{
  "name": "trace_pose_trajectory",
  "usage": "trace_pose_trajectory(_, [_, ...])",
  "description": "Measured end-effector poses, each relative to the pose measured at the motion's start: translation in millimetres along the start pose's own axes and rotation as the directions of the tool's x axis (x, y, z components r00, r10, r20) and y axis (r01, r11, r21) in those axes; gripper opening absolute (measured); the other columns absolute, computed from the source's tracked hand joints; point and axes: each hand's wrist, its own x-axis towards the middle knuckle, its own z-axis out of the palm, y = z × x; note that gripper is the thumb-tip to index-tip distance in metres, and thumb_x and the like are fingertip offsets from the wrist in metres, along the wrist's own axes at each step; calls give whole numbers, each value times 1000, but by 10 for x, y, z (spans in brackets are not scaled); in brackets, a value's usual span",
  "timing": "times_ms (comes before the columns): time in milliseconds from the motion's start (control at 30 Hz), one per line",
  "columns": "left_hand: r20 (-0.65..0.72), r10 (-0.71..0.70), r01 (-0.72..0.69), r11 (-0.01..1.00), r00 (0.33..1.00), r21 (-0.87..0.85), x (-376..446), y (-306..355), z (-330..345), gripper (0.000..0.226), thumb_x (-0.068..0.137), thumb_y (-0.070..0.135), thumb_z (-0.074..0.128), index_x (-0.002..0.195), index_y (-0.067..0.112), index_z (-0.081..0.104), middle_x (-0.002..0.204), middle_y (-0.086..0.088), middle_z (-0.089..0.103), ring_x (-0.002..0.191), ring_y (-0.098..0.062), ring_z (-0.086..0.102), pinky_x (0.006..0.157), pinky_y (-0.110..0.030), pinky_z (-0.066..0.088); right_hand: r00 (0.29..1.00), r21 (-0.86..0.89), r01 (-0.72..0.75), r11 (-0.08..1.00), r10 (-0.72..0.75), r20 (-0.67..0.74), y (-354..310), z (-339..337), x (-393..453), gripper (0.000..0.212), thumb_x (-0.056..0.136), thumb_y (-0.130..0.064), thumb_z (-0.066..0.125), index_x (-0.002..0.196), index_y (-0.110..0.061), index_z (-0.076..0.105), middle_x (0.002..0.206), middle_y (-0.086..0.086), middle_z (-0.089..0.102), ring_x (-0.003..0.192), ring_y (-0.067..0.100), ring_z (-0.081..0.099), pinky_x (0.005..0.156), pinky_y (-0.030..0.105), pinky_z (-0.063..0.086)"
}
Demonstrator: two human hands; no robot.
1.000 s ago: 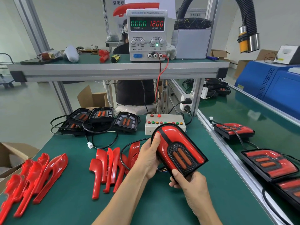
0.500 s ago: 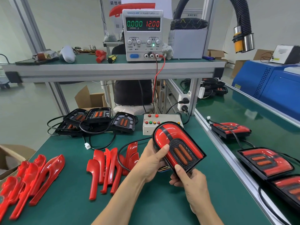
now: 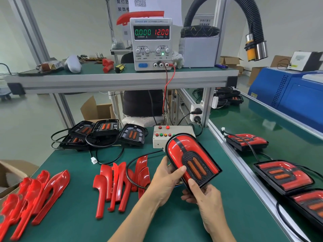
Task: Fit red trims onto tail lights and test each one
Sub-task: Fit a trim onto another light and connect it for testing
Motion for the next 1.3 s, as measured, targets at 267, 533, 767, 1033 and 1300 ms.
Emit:
trace_pose_trajectory(267, [-26,-19,21,997,999,77,43,15,80,40,95,4,67,131,6,51,121,-17,71,116,-35,67,100,-50,54,1000,-4,-4,1000,4,-29,-7,-28,-35,63,70,-58,71,97,-1,69,70,20,74,62,38,74,50,27,57])
trace_pose_trajectory(533, [39,-43,44,998,998,-40,40,135,126,50,87,5,71,132,3,51,116,-15,73,106,-28,71,82,-35,59,993,27,-74,997,71,90,-260,-449,-161,69,85,-69,51,121,-11,63,96,21,77,87,40,76,75,43,57])
trace_pose_trajectory(767, [53,-65,69,994,996,-79,-85,-73,274,50,88,6,73,132,1,50,116,-19,73,103,-28,72,81,-32,58,999,0,-38,999,38,5,-216,-285,-269,62,70,-40,81,121,-14,57,87,17,77,76,38,77,63,37,63])
trace_pose_trajectory(1033, [59,-172,171,985,983,27,-108,-26,298,40,94,9,67,131,6,53,121,-18,72,110,-32,70,85,-34,57,985,-40,-170,985,169,-29,-214,-435,-337,64,68,-62,69,114,-19,58,82,20,77,73,41,76,57,39,61])
trace_pose_trajectory(1300, [151,-374,338,915,915,219,-67,-117,374,34,101,14,58,135,11,56,124,-14,71,113,-28,66,110,-52,46,995,-426,-95,900,69,-76,-578,-888,-218,44,86,-71,33,108,-44,59,96,-26,64,87,-8,60,86,23,44])
